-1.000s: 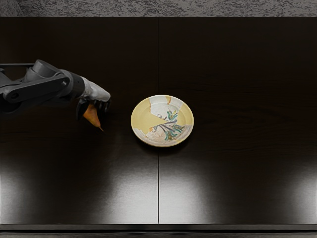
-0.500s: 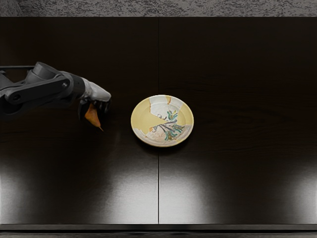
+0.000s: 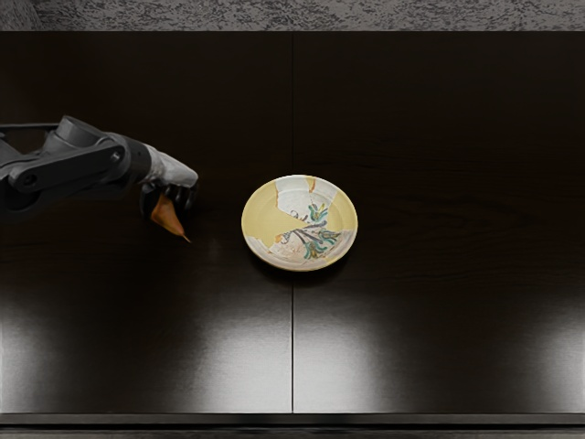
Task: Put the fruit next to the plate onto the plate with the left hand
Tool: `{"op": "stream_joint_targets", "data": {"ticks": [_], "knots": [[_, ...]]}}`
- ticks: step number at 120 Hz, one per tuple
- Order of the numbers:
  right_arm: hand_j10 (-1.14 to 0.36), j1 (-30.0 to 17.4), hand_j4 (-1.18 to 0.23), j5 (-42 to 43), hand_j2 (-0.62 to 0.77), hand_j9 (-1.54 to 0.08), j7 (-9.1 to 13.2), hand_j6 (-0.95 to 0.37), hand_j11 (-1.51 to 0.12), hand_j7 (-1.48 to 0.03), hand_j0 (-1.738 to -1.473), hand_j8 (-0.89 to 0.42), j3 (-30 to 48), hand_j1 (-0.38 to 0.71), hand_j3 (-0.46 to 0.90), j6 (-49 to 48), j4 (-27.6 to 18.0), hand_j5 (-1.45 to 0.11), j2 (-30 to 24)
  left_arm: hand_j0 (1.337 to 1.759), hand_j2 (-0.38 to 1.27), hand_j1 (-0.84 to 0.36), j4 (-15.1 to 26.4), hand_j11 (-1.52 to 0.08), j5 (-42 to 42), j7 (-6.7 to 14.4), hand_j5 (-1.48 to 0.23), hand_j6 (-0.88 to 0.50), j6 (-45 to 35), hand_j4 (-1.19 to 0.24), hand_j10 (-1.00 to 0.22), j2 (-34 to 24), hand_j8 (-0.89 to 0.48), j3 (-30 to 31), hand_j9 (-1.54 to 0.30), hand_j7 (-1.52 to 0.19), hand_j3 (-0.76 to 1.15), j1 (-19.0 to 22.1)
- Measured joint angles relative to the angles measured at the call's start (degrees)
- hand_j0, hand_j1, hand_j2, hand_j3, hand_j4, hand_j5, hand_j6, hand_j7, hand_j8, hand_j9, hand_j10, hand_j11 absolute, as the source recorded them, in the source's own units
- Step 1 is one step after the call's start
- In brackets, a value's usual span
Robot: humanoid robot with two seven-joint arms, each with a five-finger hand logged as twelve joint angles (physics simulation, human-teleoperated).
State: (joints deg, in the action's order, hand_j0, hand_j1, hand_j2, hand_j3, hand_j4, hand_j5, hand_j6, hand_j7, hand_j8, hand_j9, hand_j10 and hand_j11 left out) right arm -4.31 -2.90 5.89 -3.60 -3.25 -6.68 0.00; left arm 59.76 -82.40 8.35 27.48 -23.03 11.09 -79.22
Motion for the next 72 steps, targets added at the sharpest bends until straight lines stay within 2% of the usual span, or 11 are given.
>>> {"op": "stream_joint_targets", "data": {"ticks": [35, 42, 47, 72], "knots": [[-0.02, 0.00, -0.02, 0.00, 0.00, -0.03, 0.00, -0.02, -0.03, -0.03, -1.658, -0.02, 0.00, -0.32, 0.00, 0.00, 0.00, -0.03, 0.00, 1.658, 0.10, -0.24, -0.28, -0.63, 0.07, -0.01, -0.63, -0.49, -0.92, -0.49, -0.49, 0.48, -0.49, 0.56, -0.63, -0.63, 0.00, 0.68], [-0.02, 0.00, -0.02, 0.00, 0.00, -0.03, 0.00, -0.02, -0.03, -0.03, -1.658, -0.02, 0.00, -0.32, 0.00, 0.00, 0.00, -0.03, 0.00, 1.658, 0.10, -0.24, -0.44, -0.64, -0.23, 0.07, -0.83, -0.44, -1.00, -0.38, -0.49, 0.68, -0.49, 0.58, -0.64, -0.71, 0.00, 0.97], [-0.02, 0.00, -0.02, 0.00, 0.00, -0.03, 0.00, -0.02, -0.03, -0.03, -1.658, -0.02, 0.00, -0.32, 0.00, 0.00, 0.00, -0.03, 0.00, 1.658, 0.10, -0.25, -0.58, -0.65, -0.19, 0.05, -0.89, -0.39, -1.06, -0.35, -0.50, 0.78, -0.50, 0.57, -0.65, -0.80, 0.00, 1.07], [-0.02, 0.00, -0.02, 0.00, 0.00, -0.03, 0.00, -0.02, -0.03, -0.03, -1.658, -0.02, 0.00, -0.32, 0.00, 0.00, 0.00, -0.03, 0.00, 1.658, 0.13, -0.31, -1.11, -0.72, 0.57, -0.10, -0.90, -0.37, -1.15, -0.36, -0.55, 0.80, -0.52, 0.52, -0.72, -0.86, 0.00, 1.17]]}}
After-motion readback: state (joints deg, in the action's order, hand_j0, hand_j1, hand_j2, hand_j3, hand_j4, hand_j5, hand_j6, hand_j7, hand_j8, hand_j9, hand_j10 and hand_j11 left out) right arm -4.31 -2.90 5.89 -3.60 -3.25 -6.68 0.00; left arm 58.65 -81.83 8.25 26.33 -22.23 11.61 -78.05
